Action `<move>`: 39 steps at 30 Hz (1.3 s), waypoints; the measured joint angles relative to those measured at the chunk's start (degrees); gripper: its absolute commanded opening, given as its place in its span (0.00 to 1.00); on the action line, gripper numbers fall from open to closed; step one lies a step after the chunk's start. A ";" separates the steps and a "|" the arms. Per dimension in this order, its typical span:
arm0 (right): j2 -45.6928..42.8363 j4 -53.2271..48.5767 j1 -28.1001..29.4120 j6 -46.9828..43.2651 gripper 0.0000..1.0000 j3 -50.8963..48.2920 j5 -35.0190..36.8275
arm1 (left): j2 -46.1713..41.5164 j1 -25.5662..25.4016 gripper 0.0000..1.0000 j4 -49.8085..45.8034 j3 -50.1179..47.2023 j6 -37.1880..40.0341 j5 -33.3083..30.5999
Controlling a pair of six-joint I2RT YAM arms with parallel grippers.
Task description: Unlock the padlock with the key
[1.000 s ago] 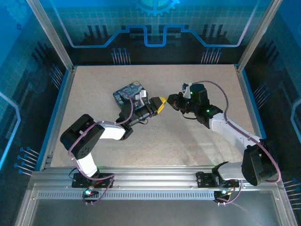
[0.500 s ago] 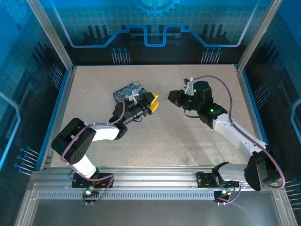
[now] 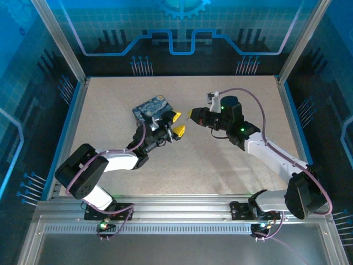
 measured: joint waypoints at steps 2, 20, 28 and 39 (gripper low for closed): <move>0.22 0.52 0.59 -0.11 0.00 0.00 0.04 | 0.00 -0.11 0.69 0.04 -0.09 -1.57 -1.01; 3.65 2.19 2.95 -0.63 0.00 -0.26 0.07 | 0.94 -1.07 0.51 2.62 -0.09 -6.01 -3.37; 3.65 2.03 2.95 -0.90 0.00 -0.26 0.11 | 1.75 -1.14 0.34 2.67 -0.09 -6.01 -3.78; 3.63 2.01 2.95 -1.09 0.00 -0.26 0.13 | 1.97 -1.33 0.38 3.04 -0.09 -6.01 -4.00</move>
